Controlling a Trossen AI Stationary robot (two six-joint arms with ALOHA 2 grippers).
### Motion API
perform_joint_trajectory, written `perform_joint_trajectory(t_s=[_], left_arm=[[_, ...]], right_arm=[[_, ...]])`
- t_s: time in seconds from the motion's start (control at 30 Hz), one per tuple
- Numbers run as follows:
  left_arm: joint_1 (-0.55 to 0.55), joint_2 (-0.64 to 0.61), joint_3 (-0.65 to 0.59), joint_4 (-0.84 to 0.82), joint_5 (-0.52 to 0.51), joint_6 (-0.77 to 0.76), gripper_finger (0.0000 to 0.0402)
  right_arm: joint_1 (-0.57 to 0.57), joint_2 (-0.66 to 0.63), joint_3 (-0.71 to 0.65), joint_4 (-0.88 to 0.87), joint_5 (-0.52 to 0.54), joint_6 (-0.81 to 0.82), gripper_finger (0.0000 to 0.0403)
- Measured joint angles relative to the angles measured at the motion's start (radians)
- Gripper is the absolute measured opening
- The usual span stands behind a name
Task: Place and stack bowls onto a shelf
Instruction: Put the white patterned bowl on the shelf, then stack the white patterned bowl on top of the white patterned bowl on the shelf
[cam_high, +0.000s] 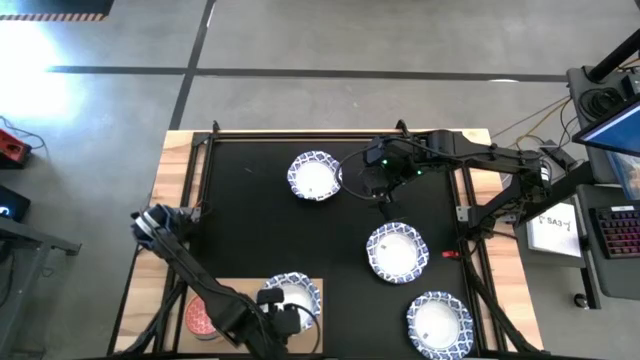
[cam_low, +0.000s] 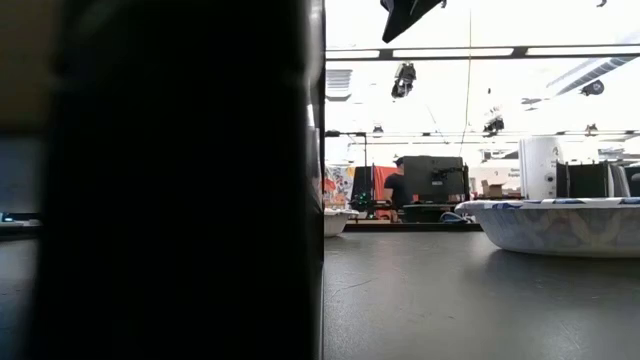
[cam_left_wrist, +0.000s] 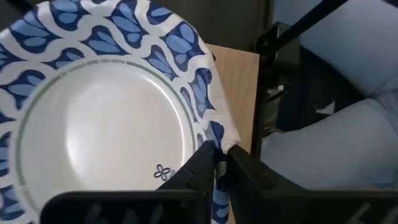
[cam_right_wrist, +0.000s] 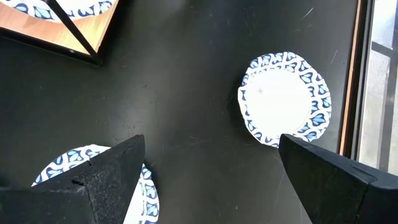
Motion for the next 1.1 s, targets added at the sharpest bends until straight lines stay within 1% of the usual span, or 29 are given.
perform_joint_trajectory(t_s=[0.07,0.3,0.43,0.63,0.7,0.8,0.9,1.0,1.1], left_arm=[[0.0,-0.008,-0.019,0.017,0.009,-0.014,0.0024],[-0.002,-0.012,-0.021,0.02,0.079,-0.131,0.0054],[-0.005,-0.012,-0.021,0.025,0.081,-0.13,0.0069],[-0.003,-0.015,-0.021,0.013,0.079,-0.089,0.0092],[-0.003,-0.017,-0.013,-0.023,0.067,-0.083,0.01],[0.0,-0.034,-0.007,-0.073,0.018,-0.077,0.0106],[0.007,-0.053,-0.01,-0.07,-0.017,-0.047,0.0107],[0.012,-0.076,-0.039,-0.083,-0.03,-0.028,0.0107],[0.018,-0.134,-0.109,-0.07,-0.063,0.025,0.0107]], right_arm=[[0.0,0.0,0.0,0.0,0.0,0.002,0.0359],[0.0,0.0,0.0,0.0,0.0,0.0,0.0359],[0.0,0.0,0.0,0.0,0.0,0.0,0.0359],[0.0,0.0,0.0,0.0,0.0,0.002,0.0359],[0.0,0.0,0.0,0.0,0.0,0.0,0.0359],[0.0,0.0,0.0,0.0,0.0,0.001,0.0359],[0.0,0.0,0.0,0.0,0.0,0.001,0.0359],[0.0,0.0,0.0,0.0,0.0,0.0,0.0359],[0.0,0.0,0.0,0.0,0.0,0.001,0.0359]])
